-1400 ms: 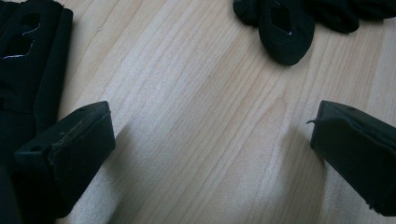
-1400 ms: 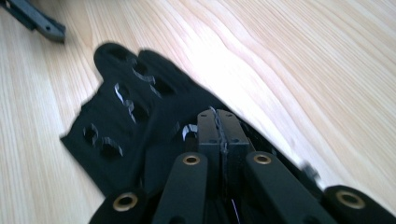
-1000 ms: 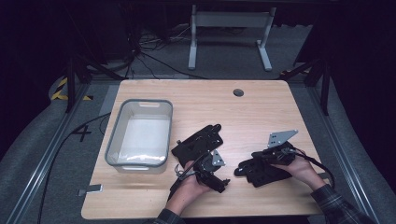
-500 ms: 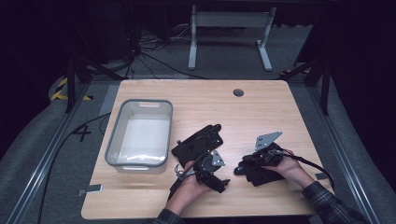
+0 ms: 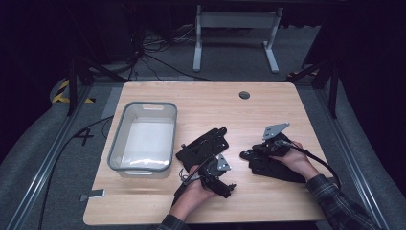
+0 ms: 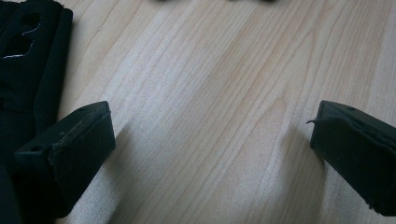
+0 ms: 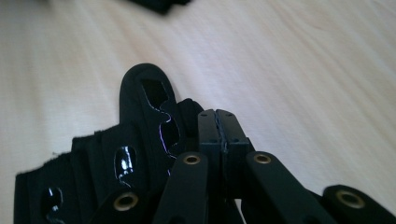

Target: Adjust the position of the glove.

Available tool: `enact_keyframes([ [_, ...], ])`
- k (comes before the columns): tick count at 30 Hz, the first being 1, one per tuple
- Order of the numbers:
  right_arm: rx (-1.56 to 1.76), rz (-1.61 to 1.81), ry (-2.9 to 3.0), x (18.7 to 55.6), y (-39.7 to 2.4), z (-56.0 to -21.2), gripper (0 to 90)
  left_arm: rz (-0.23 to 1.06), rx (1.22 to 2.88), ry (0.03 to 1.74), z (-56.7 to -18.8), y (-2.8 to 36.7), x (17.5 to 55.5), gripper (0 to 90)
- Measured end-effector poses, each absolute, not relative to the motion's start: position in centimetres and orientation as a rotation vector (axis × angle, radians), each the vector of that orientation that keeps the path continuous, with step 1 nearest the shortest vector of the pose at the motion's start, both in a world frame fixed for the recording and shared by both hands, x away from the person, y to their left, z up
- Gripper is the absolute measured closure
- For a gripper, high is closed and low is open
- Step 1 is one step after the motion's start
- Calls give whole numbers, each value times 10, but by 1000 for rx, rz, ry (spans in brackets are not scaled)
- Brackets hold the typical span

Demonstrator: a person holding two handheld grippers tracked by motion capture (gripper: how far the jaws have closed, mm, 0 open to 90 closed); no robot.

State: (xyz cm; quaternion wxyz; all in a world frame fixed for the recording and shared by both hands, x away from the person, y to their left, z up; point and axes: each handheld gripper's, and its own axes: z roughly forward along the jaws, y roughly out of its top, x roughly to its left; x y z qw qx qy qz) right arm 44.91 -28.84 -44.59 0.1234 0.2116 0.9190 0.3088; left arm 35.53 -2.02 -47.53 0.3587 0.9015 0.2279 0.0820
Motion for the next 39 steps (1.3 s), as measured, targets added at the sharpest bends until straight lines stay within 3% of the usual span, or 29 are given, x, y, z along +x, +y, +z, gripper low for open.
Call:
enact_keyframes([
  [17, 858, 837, 2525, 491, -341, -445, 900, 212, 2325, 588, -475, -20, 355, 2],
  [39, 960, 831, 2534, 434, -394, -440, 900, 212, 2325, 588, -475, -20, 355, 2],
])
